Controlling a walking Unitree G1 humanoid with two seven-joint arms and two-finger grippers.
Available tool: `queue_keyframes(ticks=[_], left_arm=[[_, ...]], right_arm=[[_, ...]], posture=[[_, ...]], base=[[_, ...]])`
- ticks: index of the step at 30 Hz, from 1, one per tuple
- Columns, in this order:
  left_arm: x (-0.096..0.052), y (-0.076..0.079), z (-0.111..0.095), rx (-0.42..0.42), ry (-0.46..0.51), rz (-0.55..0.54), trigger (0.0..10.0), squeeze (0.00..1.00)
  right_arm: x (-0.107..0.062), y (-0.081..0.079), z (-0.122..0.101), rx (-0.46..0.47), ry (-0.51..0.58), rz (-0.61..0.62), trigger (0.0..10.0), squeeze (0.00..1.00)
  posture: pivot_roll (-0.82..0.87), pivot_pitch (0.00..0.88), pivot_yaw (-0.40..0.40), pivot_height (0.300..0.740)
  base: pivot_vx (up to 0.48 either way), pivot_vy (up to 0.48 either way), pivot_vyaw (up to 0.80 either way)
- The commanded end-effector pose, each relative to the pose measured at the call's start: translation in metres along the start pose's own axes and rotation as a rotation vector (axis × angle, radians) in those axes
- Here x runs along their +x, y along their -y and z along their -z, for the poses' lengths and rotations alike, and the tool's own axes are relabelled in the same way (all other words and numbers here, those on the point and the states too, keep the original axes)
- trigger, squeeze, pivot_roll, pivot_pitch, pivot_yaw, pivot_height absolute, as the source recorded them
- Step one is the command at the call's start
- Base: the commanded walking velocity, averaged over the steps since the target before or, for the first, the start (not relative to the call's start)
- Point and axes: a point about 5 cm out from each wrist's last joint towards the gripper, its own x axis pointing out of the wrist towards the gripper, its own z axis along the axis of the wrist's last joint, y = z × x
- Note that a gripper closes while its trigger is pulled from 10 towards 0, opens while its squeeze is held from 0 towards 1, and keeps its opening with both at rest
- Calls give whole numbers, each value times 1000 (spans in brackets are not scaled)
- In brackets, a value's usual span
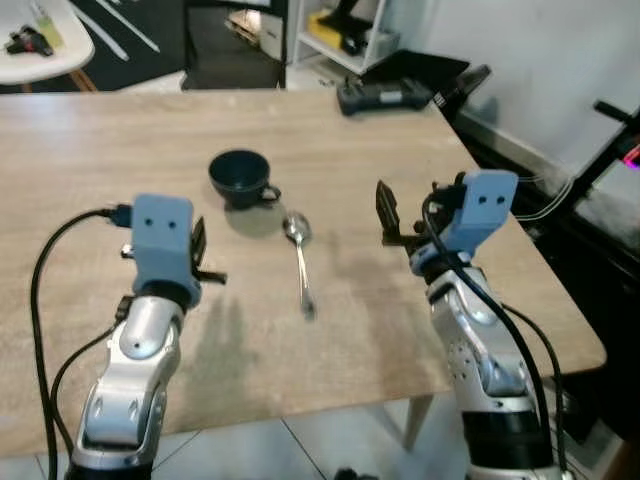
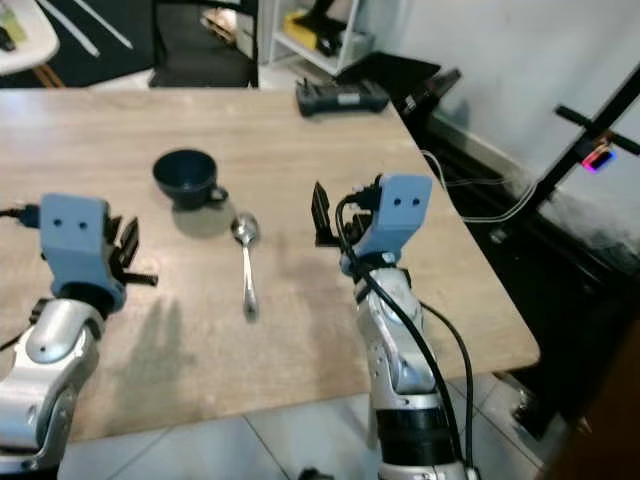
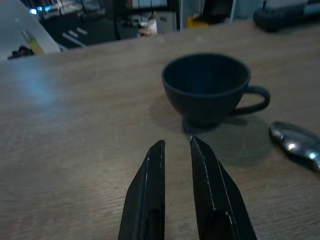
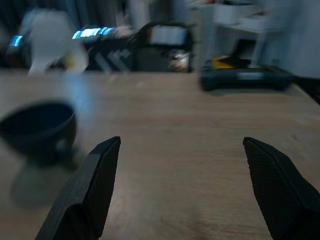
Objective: Setting the table
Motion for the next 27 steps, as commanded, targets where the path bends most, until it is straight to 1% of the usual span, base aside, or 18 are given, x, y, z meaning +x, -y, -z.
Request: queue_keyframes(ticks=[1,2,3,5,6,7,8,11,12,13,15,18,19,22,24,25,26,27], left_arm=[[-7,2,5,6,-16,14,10000,0],[-12,2,8,12,-25,13,10000,0],[-22,3,15,30,-45,27,10000,0],[-27,4,18,39,-55,38,10000,0],[-36,5,23,83,-61,64,10000,0],[-36,5,23,83,-61,64,10000,0],[-44,7,28,112,-69,79,10000,0],[-53,5,33,164,-81,70,10000,0],[-58,6,36,250,-76,77,10000,0],[-61,7,38,286,-70,81,10000,0],[-65,6,43,281,-99,62,10000,0],[-66,3,48,224,-140,24,10000,0],[-58,-3,47,200,-148,-20,10000,0],[-51,-7,45,181,-143,-51,10000,0],[-37,-11,40,171,-120,-68,10000,0],[-37,-11,40,171,-120,-68,10000,0],[-26,-11,36,156,-97,-49,10000,0],[-23,-10,34,145,-89,-33,10000,0]], right_arm=[[-4,-3,3,-49,-15,-23,10000,0],[-4,-4,2,-95,-8,-35,10000,0],[-4,-4,2,-180,-31,-42,10000,0],[-3,-4,3,-214,-52,-41,10000,0],[-3,-2,3,-250,-59,-34,10000,0],[-3,-2,3,-250,-59,-34,10000,0],[-3,2,4,-256,-100,-20,10000,0],[-1,8,3,-190,-125,12,10000,0],[1,12,3,-194,-162,32,10000,0],[1,12,3,-170,-165,26,10000,0],[2,9,3,-148,-172,8,10000,0],[1,5,5,-138,-182,-21,10000,0],[-3,-8,14,-125,-242,-92,10000,0],[-6,-16,24,-119,-298,-126,10000,0],[-9,-22,33,-112,-323,-111,10000,0],[-9,-22,33,-112,-323,-111,10000,0],[-10,-21,41,-109,-349,-58,10000,0],[-10,-18,43,-110,-361,-31,10000,0]], posture=[[111,104,4,740],[115,101,4,740],[115,101,2,740],[115,101,2,740],[118,102,-2,740],[118,102,-2,740],[119,102,-5,740],[119,102,-5,740],[121,102,-7,740],[121,102,-7,740],[119,106,-9,740],[118,107,-10,740],[120,114,-14,740],[119,114,-15,740],[117,117,-15,740],[117,117,-15,740],[119,119,-16,740],[119,119,-16,740]], base=[[0,0,0],[0,0,0],[0,0,0],[0,0,0],[0,0,0],[0,0,0],[0,0,0],[0,0,0],[0,0,0],[0,0,0],[0,0,0],[0,0,0],[0,0,0],[0,0,0],[0,0,0],[0,0,0],[0,0,0],[0,0,0]])
